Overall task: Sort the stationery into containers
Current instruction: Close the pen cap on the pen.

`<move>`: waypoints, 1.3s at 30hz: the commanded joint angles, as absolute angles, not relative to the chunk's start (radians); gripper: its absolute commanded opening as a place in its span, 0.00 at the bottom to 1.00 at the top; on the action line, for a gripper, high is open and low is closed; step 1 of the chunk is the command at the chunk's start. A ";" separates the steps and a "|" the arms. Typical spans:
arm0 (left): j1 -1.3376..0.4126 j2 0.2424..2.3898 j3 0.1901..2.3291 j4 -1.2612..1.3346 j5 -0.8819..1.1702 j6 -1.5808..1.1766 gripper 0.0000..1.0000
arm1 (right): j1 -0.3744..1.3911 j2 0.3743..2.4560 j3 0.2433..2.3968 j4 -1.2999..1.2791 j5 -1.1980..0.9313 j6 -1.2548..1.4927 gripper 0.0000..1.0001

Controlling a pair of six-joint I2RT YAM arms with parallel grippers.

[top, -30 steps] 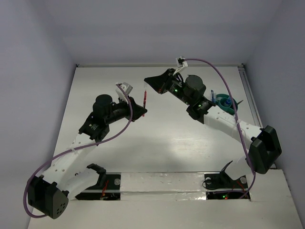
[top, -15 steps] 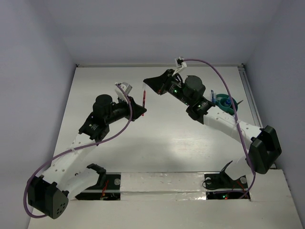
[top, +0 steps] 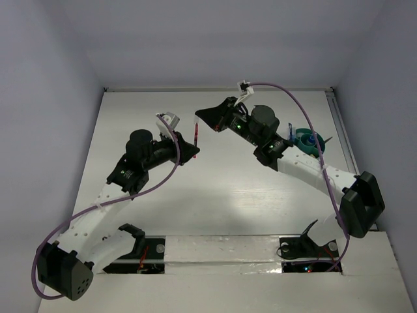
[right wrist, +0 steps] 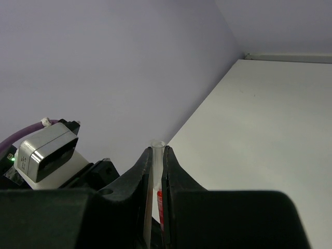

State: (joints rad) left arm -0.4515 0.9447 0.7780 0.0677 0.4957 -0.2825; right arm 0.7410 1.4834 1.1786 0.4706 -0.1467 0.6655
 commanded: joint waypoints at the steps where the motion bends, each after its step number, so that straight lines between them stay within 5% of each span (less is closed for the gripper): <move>1: -0.448 0.916 0.782 0.112 0.499 -0.285 0.00 | 0.749 1.466 1.172 0.514 -0.138 0.644 0.00; 39: -0.439 0.919 0.911 0.218 0.500 -0.419 0.00 | 0.896 1.330 0.750 0.472 -0.357 0.770 0.00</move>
State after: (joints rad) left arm -0.4660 0.9344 0.7757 -0.0956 0.6178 -0.3702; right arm 0.7795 1.3418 0.8425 0.6312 -0.1696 0.7506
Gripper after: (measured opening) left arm 0.077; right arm 0.121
